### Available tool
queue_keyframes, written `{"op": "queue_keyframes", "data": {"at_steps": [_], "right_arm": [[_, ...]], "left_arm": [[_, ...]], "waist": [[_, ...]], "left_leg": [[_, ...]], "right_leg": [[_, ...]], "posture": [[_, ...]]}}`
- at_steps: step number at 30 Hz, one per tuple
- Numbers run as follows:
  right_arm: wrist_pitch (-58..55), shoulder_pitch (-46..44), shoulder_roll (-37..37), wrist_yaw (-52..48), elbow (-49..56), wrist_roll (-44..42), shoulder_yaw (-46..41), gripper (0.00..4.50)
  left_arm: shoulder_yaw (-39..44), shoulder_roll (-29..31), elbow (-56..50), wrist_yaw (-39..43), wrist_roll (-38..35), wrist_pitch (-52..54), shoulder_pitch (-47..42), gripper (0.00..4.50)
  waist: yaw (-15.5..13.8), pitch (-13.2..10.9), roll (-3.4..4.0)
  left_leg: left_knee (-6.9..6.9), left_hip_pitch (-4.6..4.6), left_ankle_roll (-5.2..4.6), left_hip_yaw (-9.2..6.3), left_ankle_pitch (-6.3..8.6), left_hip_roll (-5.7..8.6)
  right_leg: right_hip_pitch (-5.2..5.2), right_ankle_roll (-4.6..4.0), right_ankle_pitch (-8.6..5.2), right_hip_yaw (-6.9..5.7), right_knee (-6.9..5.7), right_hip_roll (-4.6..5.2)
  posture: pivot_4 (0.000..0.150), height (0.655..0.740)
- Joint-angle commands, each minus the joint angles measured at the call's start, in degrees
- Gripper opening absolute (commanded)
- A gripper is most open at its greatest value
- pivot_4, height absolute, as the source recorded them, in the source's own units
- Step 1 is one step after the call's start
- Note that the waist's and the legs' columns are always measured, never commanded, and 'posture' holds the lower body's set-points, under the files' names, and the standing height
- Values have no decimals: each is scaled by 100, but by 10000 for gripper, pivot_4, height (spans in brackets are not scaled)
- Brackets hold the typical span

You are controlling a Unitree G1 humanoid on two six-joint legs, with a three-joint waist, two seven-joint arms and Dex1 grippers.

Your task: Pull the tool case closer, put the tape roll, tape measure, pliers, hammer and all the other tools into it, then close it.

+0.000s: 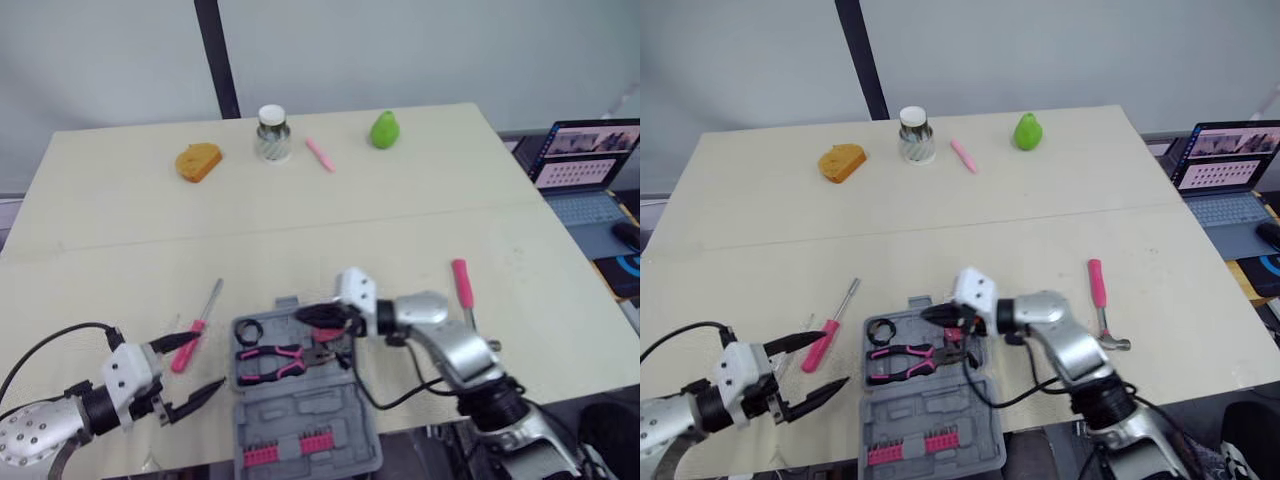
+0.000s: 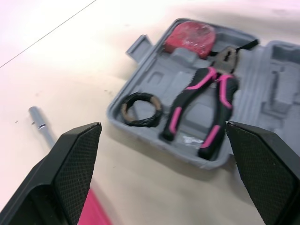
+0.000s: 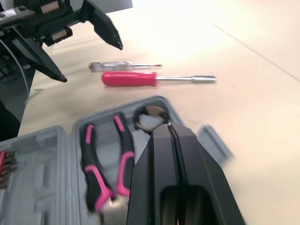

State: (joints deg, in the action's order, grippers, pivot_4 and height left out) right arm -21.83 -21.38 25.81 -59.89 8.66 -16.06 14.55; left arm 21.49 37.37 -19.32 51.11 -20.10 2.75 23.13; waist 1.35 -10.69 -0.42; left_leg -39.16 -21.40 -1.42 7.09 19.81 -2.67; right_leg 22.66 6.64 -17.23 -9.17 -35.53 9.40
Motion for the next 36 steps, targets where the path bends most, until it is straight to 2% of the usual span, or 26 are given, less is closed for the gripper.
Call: {"op": "queue_keyframes", "data": {"at_steps": [1, 3, 7, 15, 23, 33, 36], "right_arm": [[-300, 218, 698, -267, 54, -477, -893, 14376], [-278, 502, 1162, -359, -248, -589, -1371, 24225], [-109, 892, 1625, -361, -904, -676, -2067, 44570], [660, 1148, 2066, -194, -2843, -610, -3190, 44570], [1522, 1122, 2100, 22, -4055, -279, -3302, 44570], [1851, 885, 2050, -55, -4501, -292, -3216, 44570], [1846, 858, 2018, -14, -4511, -288, -3187, 44570]], "left_arm": [[242, 148, 372, -166, -11, 77, -301, 45000], [477, 221, 755, -249, -81, 113, -510, 45000], [922, 308, 1363, -329, -112, 39, -647, 45000], [1967, 433, 2444, -381, -85, -353, -252, 45000], [2300, 482, 3042, -350, -85, -711, -125, 45000], [2085, 482, 2976, -386, -33, -747, -253, 45000], [2010, 487, 2936, -417, -18, -713, -321, 45000]], "waist": [[-28, -1, 2], [-35, -1, 1], [24, 0, -1], [39, -1, -3], [24, -2, -2], [54, -6, 11], [140, -14, 24]], "left_leg": [[0, 0, -1, 0, 1, 3], [0, -2, -5, 5, 2, 6], [3, 0, -6, 11, 3, 3], [4, 21, -7, 45, 2, -3], [4, 23, -5, 47, 3, 0], [7, 21, -2, 38, 6, 1], [45, 24, -19, -103, -38, 63]], "right_leg": [[0, 0, 0, 0, 0, 1], [0, 2, 1, 0, 7, 3], [-1, 3, 1, -2, 11, 1], [-1, 6, 4, 9, 7, 6], [7, 4, 3, 12, 13, 21], [-1, 3, 3, 3, 13, 24], [-95, 19, 11, -143, 34, 77]], "posture": [[1500, 7400], [1500, 7400], [1500, 7400], [1500, 7400], [1500, 7400], [1500, 7400], [1500, 7400]]}}
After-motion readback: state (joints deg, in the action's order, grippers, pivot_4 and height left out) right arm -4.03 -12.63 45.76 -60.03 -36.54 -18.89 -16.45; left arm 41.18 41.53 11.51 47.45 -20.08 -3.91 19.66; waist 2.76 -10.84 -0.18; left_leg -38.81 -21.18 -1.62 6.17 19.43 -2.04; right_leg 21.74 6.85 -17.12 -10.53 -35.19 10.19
